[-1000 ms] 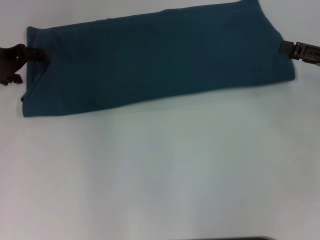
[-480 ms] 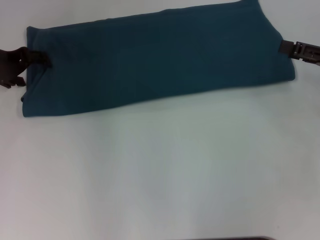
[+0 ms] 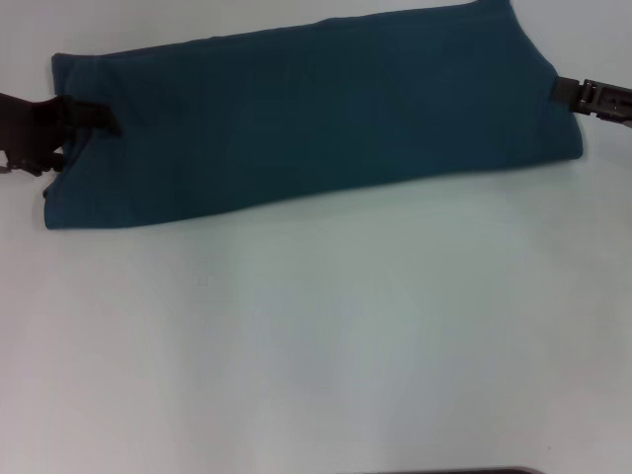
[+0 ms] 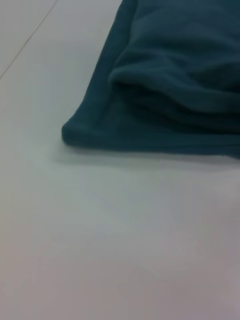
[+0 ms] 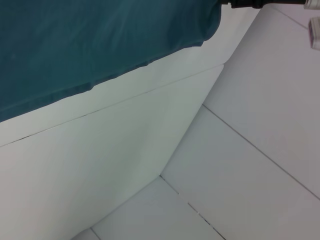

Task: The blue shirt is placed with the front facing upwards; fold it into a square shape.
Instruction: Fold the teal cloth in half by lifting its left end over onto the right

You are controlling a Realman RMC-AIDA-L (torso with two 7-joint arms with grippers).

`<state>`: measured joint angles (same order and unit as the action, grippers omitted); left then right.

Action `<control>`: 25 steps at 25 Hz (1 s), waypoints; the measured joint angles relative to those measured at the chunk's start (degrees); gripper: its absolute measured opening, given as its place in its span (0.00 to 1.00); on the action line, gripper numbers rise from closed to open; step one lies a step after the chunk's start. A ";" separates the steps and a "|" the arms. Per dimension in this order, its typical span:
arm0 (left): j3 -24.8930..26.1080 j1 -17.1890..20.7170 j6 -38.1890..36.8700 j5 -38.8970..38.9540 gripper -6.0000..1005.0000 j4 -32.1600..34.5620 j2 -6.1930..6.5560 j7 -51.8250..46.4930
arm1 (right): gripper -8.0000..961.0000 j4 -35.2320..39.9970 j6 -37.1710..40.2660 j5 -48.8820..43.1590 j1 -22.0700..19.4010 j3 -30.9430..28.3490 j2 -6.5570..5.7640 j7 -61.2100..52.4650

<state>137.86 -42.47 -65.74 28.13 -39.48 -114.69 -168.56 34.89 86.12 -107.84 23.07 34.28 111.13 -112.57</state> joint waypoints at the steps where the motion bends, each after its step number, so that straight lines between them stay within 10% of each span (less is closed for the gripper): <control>1: 0.08 -0.15 -0.21 0.12 0.94 0.14 -0.09 0.14 | 0.93 0.00 -0.01 0.00 0.02 0.05 -0.01 0.01; 25: -0.15 -0.91 1.13 -2.05 0.94 0.83 0.91 -0.54 | 0.93 0.00 -0.06 0.00 -0.30 0.32 -0.13 0.05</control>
<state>137.71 -43.38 -64.61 26.08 -38.64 -113.78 -169.10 34.89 86.06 -107.85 22.77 34.60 111.00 -112.52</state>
